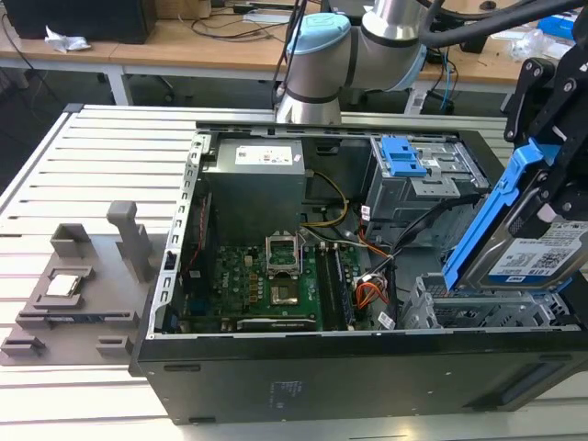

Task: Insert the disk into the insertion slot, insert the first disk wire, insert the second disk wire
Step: 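Insert the disk into the insertion slot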

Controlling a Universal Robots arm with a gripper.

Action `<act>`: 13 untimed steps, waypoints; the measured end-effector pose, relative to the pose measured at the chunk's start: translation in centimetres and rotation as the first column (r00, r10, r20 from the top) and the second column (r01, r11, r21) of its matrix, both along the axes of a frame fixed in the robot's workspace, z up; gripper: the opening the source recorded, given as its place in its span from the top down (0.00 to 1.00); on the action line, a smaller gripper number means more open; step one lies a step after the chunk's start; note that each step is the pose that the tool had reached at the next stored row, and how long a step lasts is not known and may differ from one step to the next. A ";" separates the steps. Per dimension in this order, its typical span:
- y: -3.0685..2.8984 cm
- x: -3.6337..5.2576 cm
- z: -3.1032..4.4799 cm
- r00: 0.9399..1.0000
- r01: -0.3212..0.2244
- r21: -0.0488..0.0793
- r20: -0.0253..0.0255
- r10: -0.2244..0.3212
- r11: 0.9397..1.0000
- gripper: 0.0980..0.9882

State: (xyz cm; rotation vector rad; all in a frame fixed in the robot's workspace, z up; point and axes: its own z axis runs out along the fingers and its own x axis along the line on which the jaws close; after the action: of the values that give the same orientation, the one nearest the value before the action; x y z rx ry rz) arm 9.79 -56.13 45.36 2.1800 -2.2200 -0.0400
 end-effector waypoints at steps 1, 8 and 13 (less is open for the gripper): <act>0.00 0.00 -0.16 1.000 0.000 0.000 0.000 0.000 1.000 0.70; 0.00 0.00 -1.08 1.000 0.000 0.000 0.000 0.000 1.000 0.70; 0.00 0.00 -1.59 1.000 0.000 0.000 0.000 0.000 1.000 0.70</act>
State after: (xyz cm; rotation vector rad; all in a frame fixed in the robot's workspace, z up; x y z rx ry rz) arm 9.80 -56.13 43.77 2.1801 -2.2200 -0.0400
